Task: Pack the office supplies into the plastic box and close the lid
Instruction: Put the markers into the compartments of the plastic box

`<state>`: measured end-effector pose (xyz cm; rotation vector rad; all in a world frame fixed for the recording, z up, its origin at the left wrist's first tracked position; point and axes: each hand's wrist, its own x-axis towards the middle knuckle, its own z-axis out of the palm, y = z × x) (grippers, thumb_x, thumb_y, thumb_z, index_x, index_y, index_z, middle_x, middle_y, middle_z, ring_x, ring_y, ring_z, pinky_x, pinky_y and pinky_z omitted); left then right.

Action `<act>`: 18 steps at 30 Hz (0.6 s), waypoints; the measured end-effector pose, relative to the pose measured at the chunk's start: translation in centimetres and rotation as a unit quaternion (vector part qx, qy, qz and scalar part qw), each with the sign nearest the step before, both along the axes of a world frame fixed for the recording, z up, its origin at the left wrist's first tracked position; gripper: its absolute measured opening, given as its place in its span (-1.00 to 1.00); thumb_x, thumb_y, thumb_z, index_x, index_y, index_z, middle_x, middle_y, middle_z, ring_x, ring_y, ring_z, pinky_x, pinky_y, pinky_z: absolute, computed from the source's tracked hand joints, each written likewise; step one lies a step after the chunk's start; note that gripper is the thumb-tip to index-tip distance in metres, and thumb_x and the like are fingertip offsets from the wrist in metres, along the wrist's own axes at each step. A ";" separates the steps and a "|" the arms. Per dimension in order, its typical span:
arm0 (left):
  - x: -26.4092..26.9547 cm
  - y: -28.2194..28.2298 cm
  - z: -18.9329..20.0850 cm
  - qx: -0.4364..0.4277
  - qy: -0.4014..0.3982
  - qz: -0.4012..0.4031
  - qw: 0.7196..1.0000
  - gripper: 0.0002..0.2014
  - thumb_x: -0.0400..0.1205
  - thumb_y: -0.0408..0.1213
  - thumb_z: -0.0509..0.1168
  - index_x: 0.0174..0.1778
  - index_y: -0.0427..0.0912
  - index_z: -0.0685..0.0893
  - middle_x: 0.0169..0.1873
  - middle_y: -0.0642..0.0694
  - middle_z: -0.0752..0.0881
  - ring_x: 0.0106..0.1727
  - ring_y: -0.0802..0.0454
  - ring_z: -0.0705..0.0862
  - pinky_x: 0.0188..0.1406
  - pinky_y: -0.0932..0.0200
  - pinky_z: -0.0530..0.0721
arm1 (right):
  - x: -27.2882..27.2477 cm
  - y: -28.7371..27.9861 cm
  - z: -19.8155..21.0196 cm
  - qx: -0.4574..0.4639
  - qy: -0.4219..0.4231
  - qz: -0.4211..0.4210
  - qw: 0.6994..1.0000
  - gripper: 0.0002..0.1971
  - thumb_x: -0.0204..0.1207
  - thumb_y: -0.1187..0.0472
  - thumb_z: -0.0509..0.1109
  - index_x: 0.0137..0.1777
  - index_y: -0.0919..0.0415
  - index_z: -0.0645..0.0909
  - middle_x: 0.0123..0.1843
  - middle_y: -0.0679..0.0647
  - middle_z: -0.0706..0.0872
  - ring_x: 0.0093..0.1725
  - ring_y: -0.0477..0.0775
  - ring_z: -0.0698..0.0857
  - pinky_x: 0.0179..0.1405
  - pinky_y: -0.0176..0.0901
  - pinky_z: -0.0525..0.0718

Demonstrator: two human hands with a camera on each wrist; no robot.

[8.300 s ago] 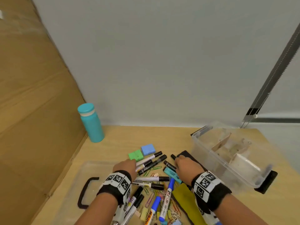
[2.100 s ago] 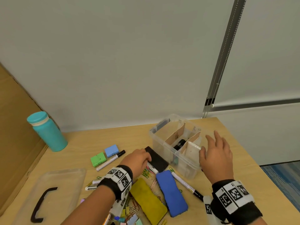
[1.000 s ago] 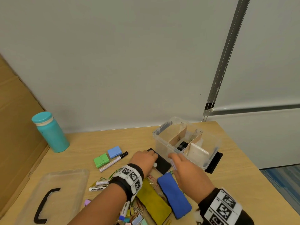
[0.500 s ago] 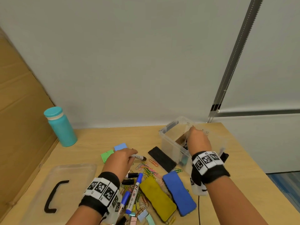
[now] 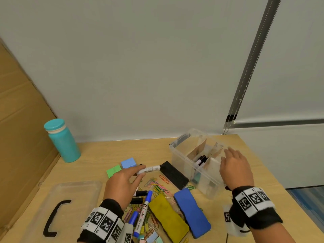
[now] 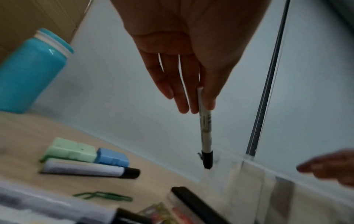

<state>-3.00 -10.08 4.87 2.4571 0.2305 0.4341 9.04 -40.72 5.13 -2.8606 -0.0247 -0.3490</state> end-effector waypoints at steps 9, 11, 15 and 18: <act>5.8 -9.5 3.8 -0.021 -0.023 -0.057 0.998 -0.68 0.59 0.08 0.26 0.27 0.35 0.59 0.02 0.22 0.68 0.12 0.16 0.50 0.22 0.13 0.48 | -0.1 -1.3 -2.9 0.111 0.105 -0.027 0.988 -0.33 0.70 0.02 -0.01 0.64 0.43 -0.10 0.71 0.21 -0.21 0.69 0.19 -0.13 0.67 0.05 0.02; 7.7 -11.8 4.7 0.043 -0.003 -0.056 0.998 -0.67 0.61 0.10 0.20 0.31 0.30 0.57 0.05 0.15 0.67 0.16 0.08 0.45 0.29 0.09 0.41 | 0.2 -1.5 -2.6 0.117 0.100 -0.022 0.988 -0.33 0.69 0.05 0.00 0.64 0.44 -0.11 0.71 0.22 -0.21 0.69 0.21 -0.14 0.66 0.05 0.02; 10.9 -14.7 4.3 0.114 0.067 -0.068 0.989 -0.71 0.66 0.07 0.16 0.17 0.14 0.71 -0.01 -0.01 0.73 0.22 -0.04 0.43 0.31 0.00 0.34 | -0.1 -1.5 -2.7 0.112 0.104 -0.025 0.988 -0.34 0.70 0.06 -0.02 0.65 0.43 -0.13 0.71 0.21 -0.23 0.69 0.19 -0.16 0.66 0.04 0.01; 12.6 -15.5 1.9 0.202 0.123 -0.090 0.967 -0.62 0.64 0.15 0.10 0.00 0.08 0.77 -0.10 -0.03 0.77 0.27 -0.09 0.46 0.36 -0.12 0.25 | -0.5 -1.2 -3.0 0.114 0.103 -0.027 0.988 -0.34 0.70 0.06 -0.03 0.65 0.43 -0.13 0.70 0.21 -0.24 0.69 0.19 -0.16 0.66 0.03 0.02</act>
